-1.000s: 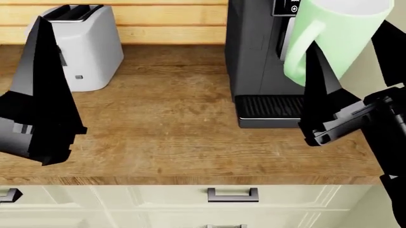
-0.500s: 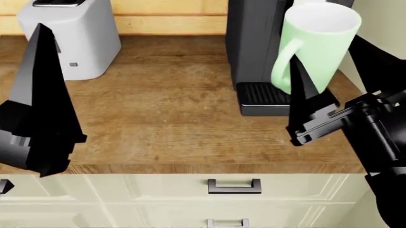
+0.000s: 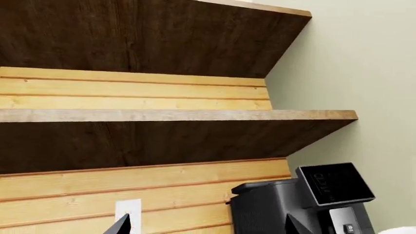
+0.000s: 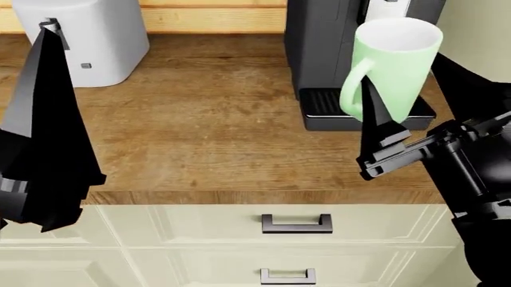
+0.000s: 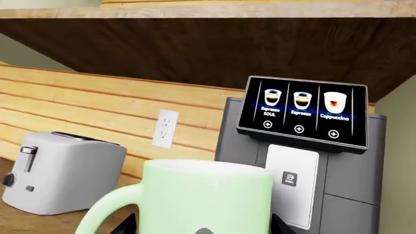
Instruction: Pick the mug from the cabinet, place it under the coffee machine dispenser, and press the start button.
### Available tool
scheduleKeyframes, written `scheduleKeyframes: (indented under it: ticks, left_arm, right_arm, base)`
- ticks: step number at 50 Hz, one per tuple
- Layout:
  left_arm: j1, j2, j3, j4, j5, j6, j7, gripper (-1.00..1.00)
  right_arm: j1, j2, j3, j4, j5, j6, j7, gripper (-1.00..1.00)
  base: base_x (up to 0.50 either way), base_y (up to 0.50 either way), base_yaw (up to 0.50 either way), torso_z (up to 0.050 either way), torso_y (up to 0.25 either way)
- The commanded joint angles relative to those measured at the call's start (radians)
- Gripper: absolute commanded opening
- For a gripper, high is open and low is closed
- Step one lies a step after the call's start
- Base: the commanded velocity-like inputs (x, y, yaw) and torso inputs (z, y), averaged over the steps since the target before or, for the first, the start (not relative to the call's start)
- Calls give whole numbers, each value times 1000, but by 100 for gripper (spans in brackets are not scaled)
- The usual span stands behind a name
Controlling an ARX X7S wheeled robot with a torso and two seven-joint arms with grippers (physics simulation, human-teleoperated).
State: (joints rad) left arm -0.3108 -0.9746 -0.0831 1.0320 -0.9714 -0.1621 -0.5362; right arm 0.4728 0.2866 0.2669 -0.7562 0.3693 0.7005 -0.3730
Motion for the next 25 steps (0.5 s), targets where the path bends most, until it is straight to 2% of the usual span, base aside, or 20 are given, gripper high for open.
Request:
scheduleKeyframes:
  ticks: [1, 25]
  left_arm:
    - [42, -20, -7, 5, 6, 56, 14, 100]
    - [85, -61, 8, -3, 40, 120, -10, 100]
  right_arm:
    - [-1, 14, -21, 12, -43, -5, 1, -100]
    - [9, 14, -77, 110, -87, -31, 32, -100]
  base:
    - [0, 0, 0, 0, 0]
    - [0, 0, 0, 0, 0]
